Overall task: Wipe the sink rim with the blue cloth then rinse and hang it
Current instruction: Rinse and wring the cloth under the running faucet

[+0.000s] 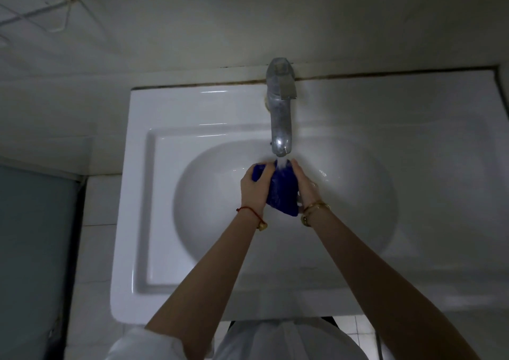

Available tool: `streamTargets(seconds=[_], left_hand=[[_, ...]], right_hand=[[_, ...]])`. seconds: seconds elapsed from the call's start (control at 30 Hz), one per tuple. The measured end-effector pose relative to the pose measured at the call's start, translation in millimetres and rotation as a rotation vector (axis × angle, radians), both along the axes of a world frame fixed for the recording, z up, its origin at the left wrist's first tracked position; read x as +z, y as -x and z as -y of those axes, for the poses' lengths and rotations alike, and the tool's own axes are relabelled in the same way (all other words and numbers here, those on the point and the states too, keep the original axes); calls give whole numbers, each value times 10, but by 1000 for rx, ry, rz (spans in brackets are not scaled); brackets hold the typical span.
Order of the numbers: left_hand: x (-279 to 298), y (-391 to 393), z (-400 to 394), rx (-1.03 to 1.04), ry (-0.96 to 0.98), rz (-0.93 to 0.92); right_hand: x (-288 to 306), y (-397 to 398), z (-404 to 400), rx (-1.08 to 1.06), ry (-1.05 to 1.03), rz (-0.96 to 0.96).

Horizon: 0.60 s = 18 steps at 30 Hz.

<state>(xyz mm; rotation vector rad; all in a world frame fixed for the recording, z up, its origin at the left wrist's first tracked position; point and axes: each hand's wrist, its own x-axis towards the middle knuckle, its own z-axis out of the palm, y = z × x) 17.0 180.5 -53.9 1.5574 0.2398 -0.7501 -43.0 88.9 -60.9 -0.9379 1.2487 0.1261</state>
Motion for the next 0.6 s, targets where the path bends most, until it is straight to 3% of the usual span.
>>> streamTargets(seconds=[0.1, 0.3, 0.37, 0.47, 0.53, 0.6], left_hand=[[0, 38, -2, -40, -5, -45], [34, 8, 65, -81, -207, -222], [67, -23, 52, -76, -145, -410], [109, -66, -3, -38, -7, -656], [89, -88, -36, 6, 18, -639], [39, -87, -65, 57, -23, -496]], right_hand=[[12, -76, -90, -94, -107, 49], [-1, -132, -227, -79, 339, -1], [28, -130, -276, -87, 448, 74], [94, -116, -290, -120, 450, 199], [111, -97, -253, -128, 434, 206], [107, -83, -191, -159, 406, 142]])
